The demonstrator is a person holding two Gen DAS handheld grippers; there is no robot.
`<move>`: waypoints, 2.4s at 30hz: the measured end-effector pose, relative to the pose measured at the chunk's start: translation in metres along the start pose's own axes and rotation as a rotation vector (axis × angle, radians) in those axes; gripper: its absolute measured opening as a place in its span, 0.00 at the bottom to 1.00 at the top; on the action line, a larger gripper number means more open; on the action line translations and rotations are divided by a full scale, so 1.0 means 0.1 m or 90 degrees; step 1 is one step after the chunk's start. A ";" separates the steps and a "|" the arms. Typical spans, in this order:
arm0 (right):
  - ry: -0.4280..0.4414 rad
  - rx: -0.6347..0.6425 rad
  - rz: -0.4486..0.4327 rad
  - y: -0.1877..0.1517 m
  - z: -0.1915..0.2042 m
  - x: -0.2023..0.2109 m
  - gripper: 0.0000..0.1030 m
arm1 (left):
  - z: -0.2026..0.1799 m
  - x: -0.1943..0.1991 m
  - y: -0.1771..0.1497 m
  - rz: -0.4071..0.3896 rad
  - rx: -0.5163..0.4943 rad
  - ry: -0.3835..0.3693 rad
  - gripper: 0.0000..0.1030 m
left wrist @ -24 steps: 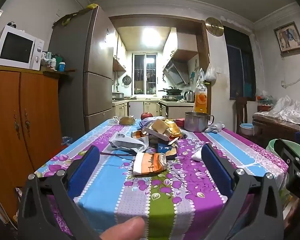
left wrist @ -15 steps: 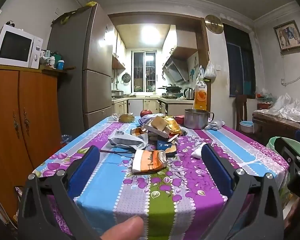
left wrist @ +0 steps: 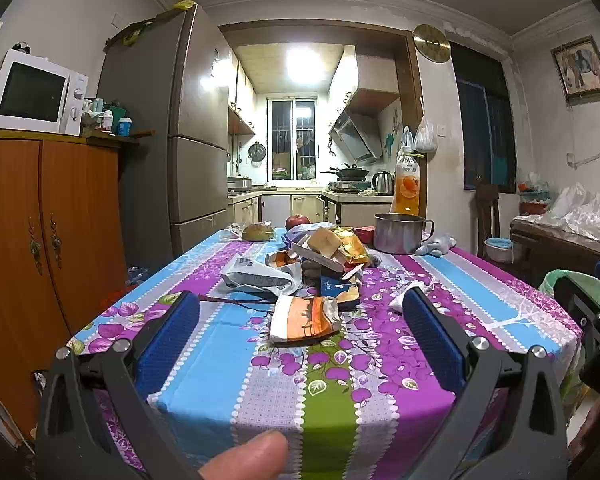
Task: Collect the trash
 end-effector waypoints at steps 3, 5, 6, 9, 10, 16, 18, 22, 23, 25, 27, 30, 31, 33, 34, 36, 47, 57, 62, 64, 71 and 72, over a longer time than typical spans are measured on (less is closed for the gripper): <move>0.000 -0.001 0.005 -0.02 -0.01 -0.03 0.95 | 0.00 -0.02 -0.01 0.004 -0.002 -0.001 0.95; -0.001 -0.002 0.008 -0.03 -0.01 -0.04 0.95 | -0.01 -0.01 -0.01 0.005 -0.003 -0.001 0.95; 0.000 -0.002 0.009 -0.03 -0.02 -0.04 0.95 | -0.01 -0.01 -0.01 0.005 -0.003 -0.001 0.95; 0.000 -0.001 0.013 -0.04 -0.01 -0.07 0.95 | -0.01 -0.02 -0.02 0.005 -0.003 -0.002 0.95; -0.001 -0.001 0.014 -0.04 -0.01 -0.07 0.95 | -0.01 -0.02 -0.03 0.005 -0.003 -0.002 0.95; -0.001 0.001 0.019 -0.06 -0.02 -0.08 0.95 | -0.04 -0.05 -0.06 0.012 -0.008 -0.007 0.95; 0.000 0.001 0.023 -0.08 -0.02 -0.10 0.95 | -0.04 -0.06 -0.07 0.014 -0.008 -0.006 0.95; 0.001 0.003 0.028 -0.11 -0.02 -0.13 0.95 | -0.05 -0.09 -0.08 0.019 -0.010 -0.005 0.95; 0.001 0.004 0.030 -0.11 -0.03 -0.14 0.95 | -0.06 -0.09 -0.09 0.020 -0.009 -0.006 0.95; 0.002 0.006 0.035 -0.13 -0.02 -0.16 0.95 | -0.06 -0.10 -0.10 0.022 -0.011 -0.007 0.95; 0.002 0.007 0.038 -0.15 -0.02 -0.18 0.95 | -0.07 -0.12 -0.10 0.024 -0.011 -0.009 0.95; 0.002 0.007 0.038 -0.15 -0.01 -0.19 0.95 | -0.07 -0.12 -0.10 0.025 -0.011 -0.009 0.95; 0.003 0.008 0.039 -0.16 -0.01 -0.20 0.95 | -0.07 -0.13 -0.09 0.026 -0.010 -0.009 0.95; 0.004 0.009 0.040 -0.17 -0.01 -0.20 0.95 | -0.07 -0.13 -0.10 0.025 -0.010 -0.008 0.95; 0.004 0.009 0.041 -0.17 0.00 -0.22 0.95 | -0.07 -0.14 -0.10 0.026 -0.010 -0.008 0.95; 0.006 0.010 0.041 -0.19 0.00 -0.23 0.95 | -0.07 -0.14 -0.10 0.027 -0.010 -0.009 0.95; 0.006 0.010 0.042 -0.19 0.00 -0.23 0.95 | -0.07 -0.15 -0.10 0.026 -0.009 -0.010 0.95; 0.006 0.010 0.042 -0.19 0.00 -0.24 0.95 | -0.09 -0.18 -0.10 0.026 -0.010 -0.013 0.95; 0.007 0.011 0.043 -0.20 0.02 -0.24 0.95 | -0.09 -0.17 -0.11 0.028 -0.009 -0.014 0.95; 0.008 0.012 0.045 -0.20 0.03 -0.26 0.95 | -0.08 -0.17 -0.12 0.030 -0.010 -0.015 0.95; 0.008 0.013 0.046 -0.20 0.04 -0.25 0.95 | -0.09 -0.16 -0.12 0.031 -0.011 -0.017 0.95; 0.008 0.014 0.047 -0.21 0.04 -0.25 0.95 | -0.09 -0.16 -0.12 0.031 -0.011 -0.016 0.95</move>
Point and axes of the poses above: each gripper's, at about its wrist camera, not at the fingertips, and x roughly against the way its jaws point, z to its left, y to its top, the point moved 3 cm from there along -x, roughly the way its jaws point, and after that the axes turned 13 degrees about -z, right-handed, at the moved point
